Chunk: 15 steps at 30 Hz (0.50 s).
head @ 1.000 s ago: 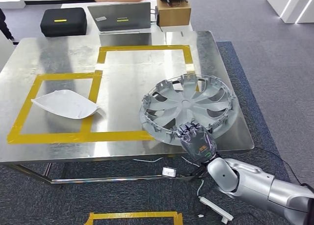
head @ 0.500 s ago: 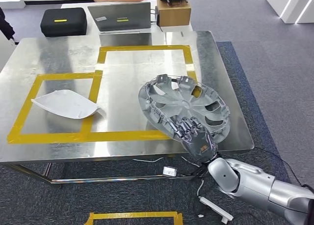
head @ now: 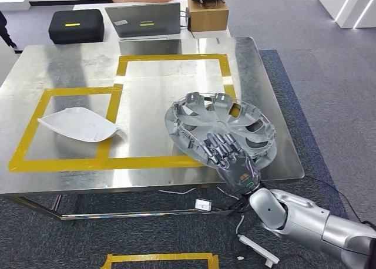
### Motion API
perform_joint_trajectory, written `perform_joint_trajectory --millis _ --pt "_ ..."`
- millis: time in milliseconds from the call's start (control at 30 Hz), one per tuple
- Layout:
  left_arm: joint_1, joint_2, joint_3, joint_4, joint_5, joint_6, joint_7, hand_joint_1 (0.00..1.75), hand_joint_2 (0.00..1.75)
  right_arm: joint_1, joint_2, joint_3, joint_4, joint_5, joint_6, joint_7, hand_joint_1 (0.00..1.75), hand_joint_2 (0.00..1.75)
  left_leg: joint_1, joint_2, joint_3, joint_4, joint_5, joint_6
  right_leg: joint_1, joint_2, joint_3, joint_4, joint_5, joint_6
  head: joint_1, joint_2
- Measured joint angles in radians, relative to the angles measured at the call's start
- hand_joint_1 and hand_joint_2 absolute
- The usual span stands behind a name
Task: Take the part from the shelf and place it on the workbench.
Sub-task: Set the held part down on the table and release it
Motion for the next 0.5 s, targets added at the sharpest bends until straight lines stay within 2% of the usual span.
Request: perform_joint_trajectory --millis 300,500 --pt "-0.001 0.0 -0.001 0.0 -0.012 -0.006 0.009 0.0 0.0 -0.033 0.001 0.0 -0.038 0.0 0.0 -0.037 0.0 1.75 0.0 0.0 0.0 0.0 0.0 0.0 0.0 0.0 0.0 0.0 0.0 0.0 0.0 0.0" --pt "-0.002 -0.001 -0.002 0.0 -0.026 -0.011 0.013 0.0 0.0 -0.053 0.016 -0.003 -0.071 0.0 0.0 -0.102 0.0 1.75 0.0 0.0 0.0 0.0 0.0 0.0 0.0 0.0 0.0 0.0 0.0 0.0 0.0 0.0"
